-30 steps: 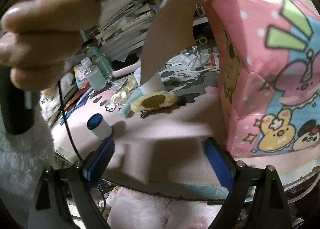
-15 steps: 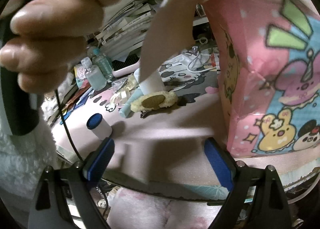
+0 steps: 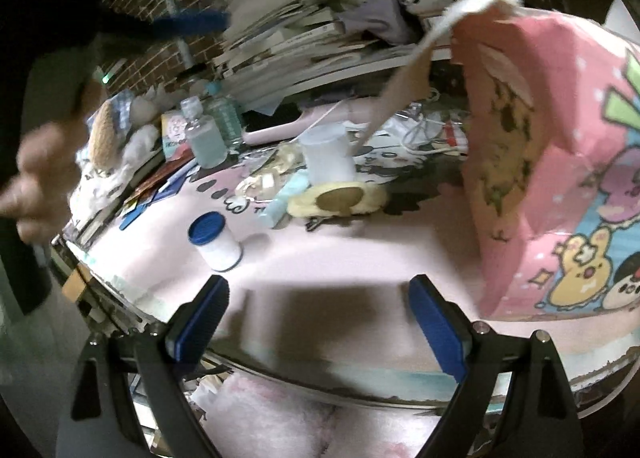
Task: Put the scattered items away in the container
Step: 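Withdraw the left gripper from the box back over the desk, then grasp the blue-lidded white jar with the right gripper and lift it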
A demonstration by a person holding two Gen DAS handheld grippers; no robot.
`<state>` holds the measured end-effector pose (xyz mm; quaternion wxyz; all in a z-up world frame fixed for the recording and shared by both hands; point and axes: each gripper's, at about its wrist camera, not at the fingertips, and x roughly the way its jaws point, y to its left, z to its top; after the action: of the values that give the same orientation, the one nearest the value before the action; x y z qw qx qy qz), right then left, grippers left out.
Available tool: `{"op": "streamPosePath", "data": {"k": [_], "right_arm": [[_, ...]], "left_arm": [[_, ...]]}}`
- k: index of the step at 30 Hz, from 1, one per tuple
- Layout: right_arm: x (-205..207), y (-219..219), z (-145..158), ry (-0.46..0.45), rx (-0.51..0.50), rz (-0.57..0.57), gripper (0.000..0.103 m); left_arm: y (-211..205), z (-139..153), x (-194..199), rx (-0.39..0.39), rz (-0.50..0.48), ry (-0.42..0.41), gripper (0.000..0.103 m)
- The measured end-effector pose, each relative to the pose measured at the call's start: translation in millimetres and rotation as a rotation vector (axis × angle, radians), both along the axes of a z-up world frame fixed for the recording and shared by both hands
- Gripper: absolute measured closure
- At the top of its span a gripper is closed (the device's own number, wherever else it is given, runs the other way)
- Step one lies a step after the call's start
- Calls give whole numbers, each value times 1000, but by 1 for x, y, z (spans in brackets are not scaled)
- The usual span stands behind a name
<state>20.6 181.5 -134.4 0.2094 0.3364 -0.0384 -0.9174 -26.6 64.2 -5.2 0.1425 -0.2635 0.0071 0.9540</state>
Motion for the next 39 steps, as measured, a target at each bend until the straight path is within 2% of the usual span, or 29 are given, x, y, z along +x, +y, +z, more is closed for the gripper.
{"op": "streamPosePath", "data": {"k": [7, 11, 19, 24, 28, 39], "right_arm": [[1, -28, -4, 30, 1, 102, 14], [-3, -44, -7, 45, 9, 148, 27], [-14, -63, -9, 54, 30, 176, 56], [-18, -71, -9, 68, 44, 184, 64], [-19, -73, -8, 74, 53, 182, 77], [-9, -75, 10, 163, 101, 158, 77]], "left_arm": [[-62, -35, 28, 42, 212, 14, 7], [-84, -56, 28, 67, 275, -16, 7], [-107, -82, 28, 99, 316, -67, 7], [-116, -88, 30, 127, 318, -75, 7], [-119, -89, 30, 130, 323, -78, 7], [-127, -95, 34, 142, 343, -104, 7]]}}
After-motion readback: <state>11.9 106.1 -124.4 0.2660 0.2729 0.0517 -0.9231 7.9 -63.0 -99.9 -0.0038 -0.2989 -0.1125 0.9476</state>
